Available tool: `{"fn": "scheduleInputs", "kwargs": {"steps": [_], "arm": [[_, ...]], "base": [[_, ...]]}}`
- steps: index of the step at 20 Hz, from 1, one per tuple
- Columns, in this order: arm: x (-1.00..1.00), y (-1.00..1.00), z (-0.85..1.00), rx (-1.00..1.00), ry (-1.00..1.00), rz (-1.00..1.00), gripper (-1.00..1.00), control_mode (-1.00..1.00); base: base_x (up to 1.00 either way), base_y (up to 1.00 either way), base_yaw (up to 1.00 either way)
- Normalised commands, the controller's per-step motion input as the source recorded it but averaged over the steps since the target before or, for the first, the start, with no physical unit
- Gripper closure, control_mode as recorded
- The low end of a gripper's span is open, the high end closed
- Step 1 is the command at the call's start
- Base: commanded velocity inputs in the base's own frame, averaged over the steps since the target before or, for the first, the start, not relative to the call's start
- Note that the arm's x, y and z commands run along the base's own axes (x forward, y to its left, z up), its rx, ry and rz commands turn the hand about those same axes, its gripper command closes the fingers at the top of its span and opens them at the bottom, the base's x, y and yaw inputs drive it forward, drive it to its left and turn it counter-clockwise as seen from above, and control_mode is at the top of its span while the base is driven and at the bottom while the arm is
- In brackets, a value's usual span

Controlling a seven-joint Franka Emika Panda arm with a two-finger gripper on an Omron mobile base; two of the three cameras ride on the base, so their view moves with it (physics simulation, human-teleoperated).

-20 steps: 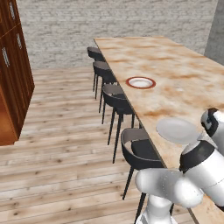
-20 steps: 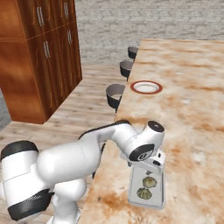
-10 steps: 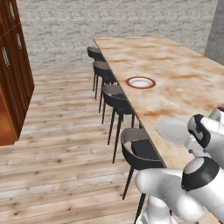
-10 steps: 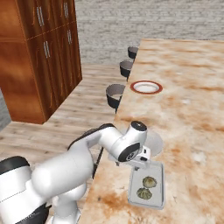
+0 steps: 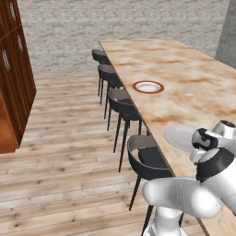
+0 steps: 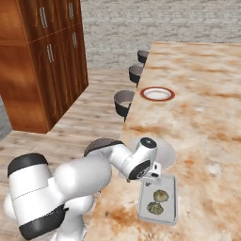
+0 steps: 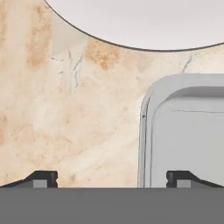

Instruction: Place two dumplings into each of the tupperware containers and then place the containers in the fridge.

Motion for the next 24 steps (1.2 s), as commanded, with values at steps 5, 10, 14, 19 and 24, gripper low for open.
{"fn": "scheduleInputs", "kwargs": {"steps": [5, 10, 14, 19, 24], "arm": [[0.00, -0.05, -0.35, 0.00, 0.10, 0.00, 1.00, -1.00], [-0.07, -0.08, -0.39, 0.00, 0.09, 0.03, 1.00, -1.00], [-0.35, 0.42, -0.04, 0.00, -0.01, 0.26, 1.00, -1.00], [-0.76, 0.68, 0.13, 0.00, -0.23, 0.17, 1.00, -1.00], [-0.45, 0.97, 0.24, -0.20, -0.20, 0.24, 1.00, -1.00]], "base": [[0.00, 0.00, 0.00], [0.00, 0.00, 0.00], [0.00, 0.00, 0.00], [0.00, 0.00, 0.00], [0.00, 0.00, 0.00]]}}
